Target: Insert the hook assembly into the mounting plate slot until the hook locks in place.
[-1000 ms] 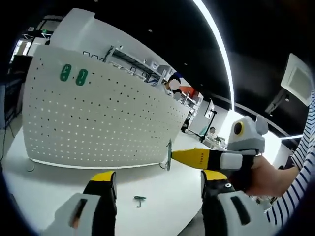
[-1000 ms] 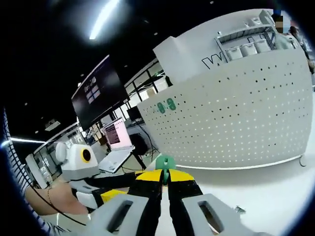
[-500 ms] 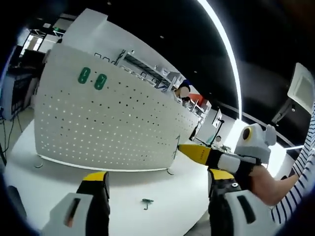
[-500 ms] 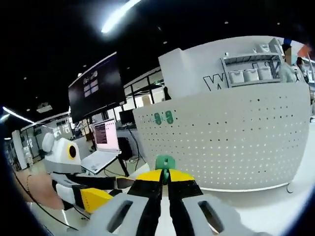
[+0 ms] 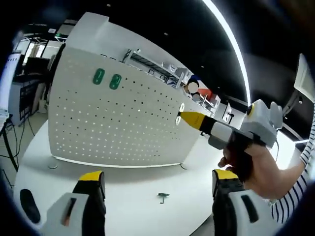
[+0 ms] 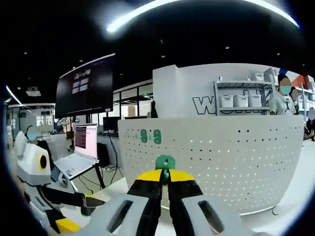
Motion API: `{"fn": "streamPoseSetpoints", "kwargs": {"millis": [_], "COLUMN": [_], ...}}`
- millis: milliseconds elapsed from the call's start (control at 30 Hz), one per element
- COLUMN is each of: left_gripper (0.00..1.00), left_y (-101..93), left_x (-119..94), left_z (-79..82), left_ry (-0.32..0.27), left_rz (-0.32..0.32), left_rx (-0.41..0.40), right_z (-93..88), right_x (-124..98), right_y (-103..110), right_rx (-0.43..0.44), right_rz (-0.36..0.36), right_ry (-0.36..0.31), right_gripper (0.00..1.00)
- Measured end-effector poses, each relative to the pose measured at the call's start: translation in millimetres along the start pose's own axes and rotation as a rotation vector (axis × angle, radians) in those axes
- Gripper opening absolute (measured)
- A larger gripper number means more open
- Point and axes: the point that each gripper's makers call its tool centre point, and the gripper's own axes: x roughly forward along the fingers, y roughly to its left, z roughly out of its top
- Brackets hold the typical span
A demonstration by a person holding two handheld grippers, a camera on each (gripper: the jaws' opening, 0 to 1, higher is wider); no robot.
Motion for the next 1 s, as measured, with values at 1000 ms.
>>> {"fn": "streamPoseSetpoints", "kwargs": {"millis": [1000], "left_gripper": [0.98], "left_y": [37.6], "left_x": [-10], "left_z": [-14.3], "left_ry": [0.051], "left_rz": [0.095], "left_rx": [0.01], "right_z": [32.2], "right_x": [94], "right_y": [-23], "right_rx": [-0.065], "right_rz": [-0.138], "right_ry": [-0.074], "right_gripper": [0.0]}}
